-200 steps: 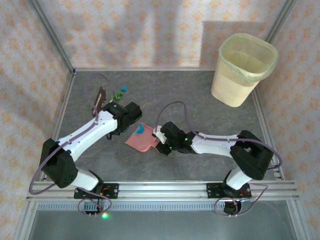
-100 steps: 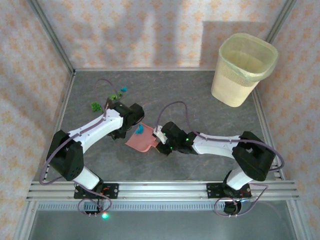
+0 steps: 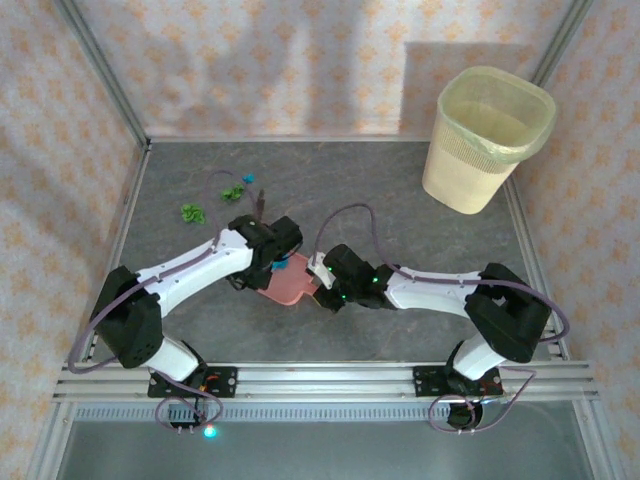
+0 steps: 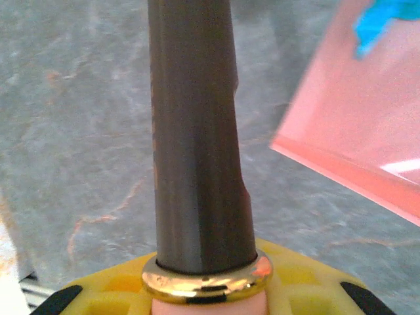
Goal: Sweep away the paper scraps from the table
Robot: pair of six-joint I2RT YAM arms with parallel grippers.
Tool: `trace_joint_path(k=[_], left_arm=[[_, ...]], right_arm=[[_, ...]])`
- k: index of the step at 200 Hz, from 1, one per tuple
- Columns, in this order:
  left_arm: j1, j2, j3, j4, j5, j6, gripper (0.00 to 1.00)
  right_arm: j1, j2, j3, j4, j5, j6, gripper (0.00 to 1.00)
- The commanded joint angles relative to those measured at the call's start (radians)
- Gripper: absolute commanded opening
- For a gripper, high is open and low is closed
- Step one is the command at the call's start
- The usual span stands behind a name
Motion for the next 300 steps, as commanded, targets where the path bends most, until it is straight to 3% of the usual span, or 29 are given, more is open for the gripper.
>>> trace_joint_path(k=[1,29,117,177,251,281,300], left_arm=[[-0.039,-0.02,-0.017,0.01,0.105,0.023,0.0],[-0.078,-0.032,-0.019,0.02,0.136,0.019,0.0],[-0.147,-0.035,0.054,0.006,0.171,0.038,0.0],[-0.169,-0.03,0.121,-0.002,0.138,0.02,0.0],[-0.177,-0.105,0.172,0.015,-0.023,-0.046,0.0],[-0.176,-0.207,0.122,0.106,-0.079,-0.1,0.0],[-0.176,-0.297,0.026,0.247,-0.087,-0.135,0.0]], right_arm=[[0.009,0.017,0.015,-0.012,0.05,0.001,0.0],[-0.007,0.04,0.032,-0.053,0.137,0.016,0.0],[-0.084,0.059,0.038,-0.082,0.169,0.085,0.0],[-0.089,0.068,0.044,-0.093,0.188,0.08,0.0],[-0.089,0.03,0.019,-0.064,0.213,0.076,0.0],[-0.089,-0.021,-0.015,-0.024,0.225,0.078,0.0],[-0.089,-0.057,-0.041,0.009,0.236,0.086,0.0]])
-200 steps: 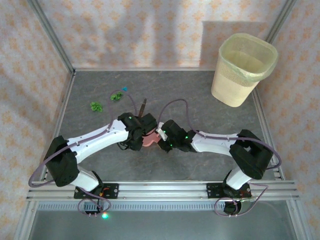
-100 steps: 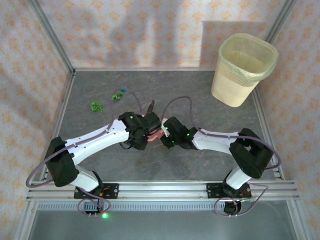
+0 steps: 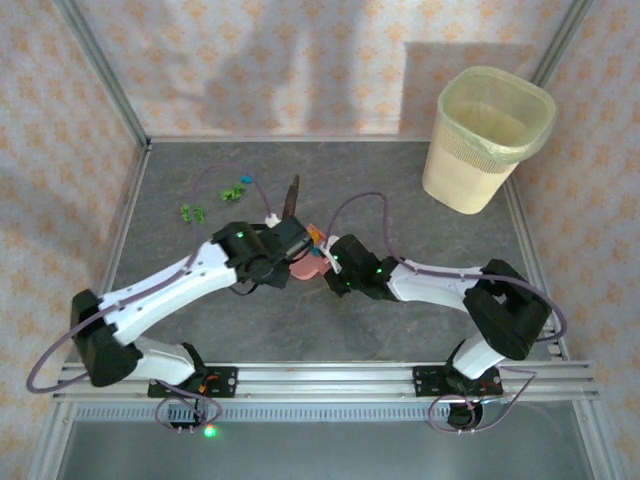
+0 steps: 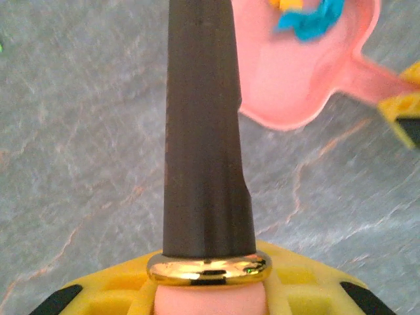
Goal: Sweep away the paper scraps from the table
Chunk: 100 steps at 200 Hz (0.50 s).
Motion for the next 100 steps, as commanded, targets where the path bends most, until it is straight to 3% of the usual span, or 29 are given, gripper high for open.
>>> trace_joint_path(k=[1,60,100], left_arm=[[-0.01,-0.11,-0.088,0.169,-0.096,-0.077,0.0],[-0.009,-0.303,-0.413,0.575,-0.177,-0.166,0.0],[-0.009,-0.376,-0.53,0.658,-0.327,-0.162,0.0]], right_arm=[[-0.008,-0.054,-0.043,0.009,0.066,0.011,0.0],[-0.008,-0.155,-0.132,0.121,0.119,0.014,0.0],[-0.011,-0.209,-0.182,0.178,0.174,0.008,0.0]])
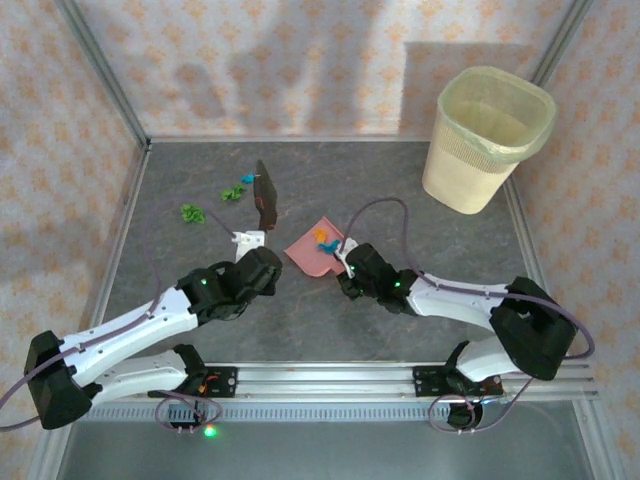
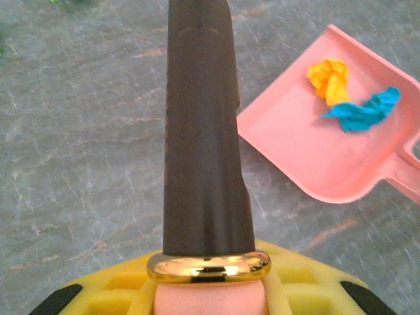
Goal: Sweep away the paper scraps from the table
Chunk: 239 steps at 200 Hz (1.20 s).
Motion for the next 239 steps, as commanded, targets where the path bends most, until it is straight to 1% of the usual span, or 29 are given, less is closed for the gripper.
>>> trace_joint_path(k=[1,23,34,62,92,121,129,145,171,204,224,239], left_arm=[[-0.009,-0.062,-0.041,0.147,-0.17,-0.024,0.0],[-0.01,-0.119,-0.07,0.143,-0.209,-0.007,0.0],[-0.009,-0.146,-0.079,0.13,-0.229,-0.024,0.0],[-0.009,-0.221,-0.103,0.118,-0.24,-0.048,0.0],[-0.009,-0.295,-0.128,0.097,-0.261,-0.088,0.0],[-0.01,-0.334,-0.138,0.089,-0.238,-0.116,0.0],[-0.009,-0.333,-0.136,0.084,-0.234,-0.121,0.0],[-0.009,-0.322,-0.127,0.07,-0.229,-0.128,0.0],[-0.01,-0.31,-0.119,0.061,-0.209,-0.142,0.0],[-0.01,-0.309,-0.114,0.052,-0.194,-0.148,0.0],[-0.009,-0.308,-0.114,0.05,-0.191,-0.147,0.0],[-0.009,-0.301,-0.109,0.047,-0.188,-0.149,0.0]], right_arm=[[-0.009,-0.048,-0.027,0.083,0.077,0.008,0.0],[-0.012,-0.068,-0.05,0.113,0.099,0.01,0.0],[-0.014,-0.077,-0.056,0.122,0.107,0.015,0.0],[-0.016,-0.098,-0.054,0.119,0.124,0.035,0.0],[-0.018,-0.151,-0.014,0.051,0.159,0.096,0.0],[-0.018,-0.185,0.067,-0.07,0.208,0.133,0.0],[-0.018,-0.219,0.09,-0.103,0.233,0.143,0.0],[-0.019,-0.242,0.146,-0.183,0.287,0.175,0.0],[-0.022,-0.271,0.254,-0.317,0.313,0.187,0.0],[-0.043,-0.249,0.487,-0.556,0.353,0.226,0.0],[-0.085,-0.218,0.637,-0.679,0.358,0.265,0.0],[-0.152,-0.184,0.771,-0.779,0.338,0.311,0.0]])
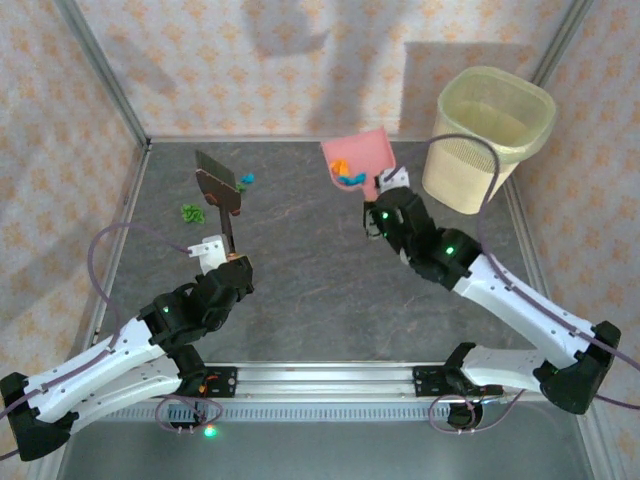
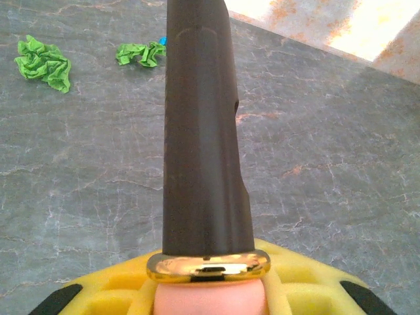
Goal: Sweep away the paper scraps from the table
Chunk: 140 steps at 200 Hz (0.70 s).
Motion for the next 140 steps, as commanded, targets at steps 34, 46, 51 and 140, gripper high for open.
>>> trace_joint_path(k=[34,46,51,140], left_arm=[[-0.009,0.01,0.028,-0.011,-0.012,-0.017,0.0],[-0.01,0.009,0.03,-0.014,-0.009,-0.018,0.0],[-0.01,0.008,0.031,-0.015,-0.008,-0.019,0.0],[-0.009,-0.013,0.031,-0.019,0.02,-0.02,0.0]], right_arm=[[-0.269,0.117,0.394,-0.326,-0.085,0.175,0.0],[-0.359,0.15,0.465,-0.342,-0.177,0.211,0.0],[-0.398,0.168,0.501,-0.35,-0.22,0.229,0.0],[-0.799,0.422,0.86,-0.42,-0.594,0.613,0.0]])
